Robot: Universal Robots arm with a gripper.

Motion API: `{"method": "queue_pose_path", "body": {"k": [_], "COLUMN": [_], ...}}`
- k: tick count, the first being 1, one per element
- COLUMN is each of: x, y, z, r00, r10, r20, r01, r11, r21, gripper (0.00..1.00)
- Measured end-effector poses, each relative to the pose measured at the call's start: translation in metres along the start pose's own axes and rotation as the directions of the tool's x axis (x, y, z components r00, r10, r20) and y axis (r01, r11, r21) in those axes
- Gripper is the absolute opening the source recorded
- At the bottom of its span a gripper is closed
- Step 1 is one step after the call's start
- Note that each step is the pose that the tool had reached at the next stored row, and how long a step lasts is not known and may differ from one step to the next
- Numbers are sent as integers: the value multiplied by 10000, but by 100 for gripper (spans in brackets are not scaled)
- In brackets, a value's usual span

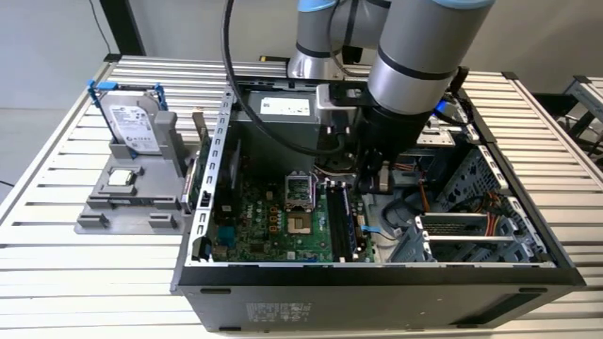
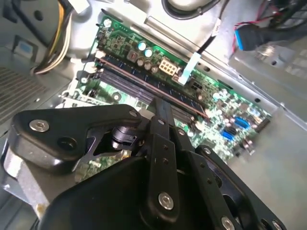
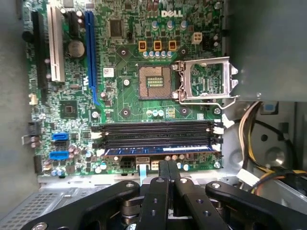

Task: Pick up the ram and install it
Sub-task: 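Press down the ram until it locks into place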

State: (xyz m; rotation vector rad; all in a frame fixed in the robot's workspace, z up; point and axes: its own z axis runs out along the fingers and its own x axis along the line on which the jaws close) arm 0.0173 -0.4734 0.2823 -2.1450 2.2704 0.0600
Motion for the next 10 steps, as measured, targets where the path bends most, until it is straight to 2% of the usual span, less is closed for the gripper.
{"method": "queue_pose_path", "body": {"k": [2,3,10], "x": [-4,-5,-5], "y": [2,1,2], "z": [-90,-112,-112], "r00": [10000,10000,10000], "r10": [0,-1,9], "r20": [0,0,-15], "r01": [0,1,-9], "r11": [10000,10000,10000], "r21": [0,0,1], "gripper": [0,0,0]}}
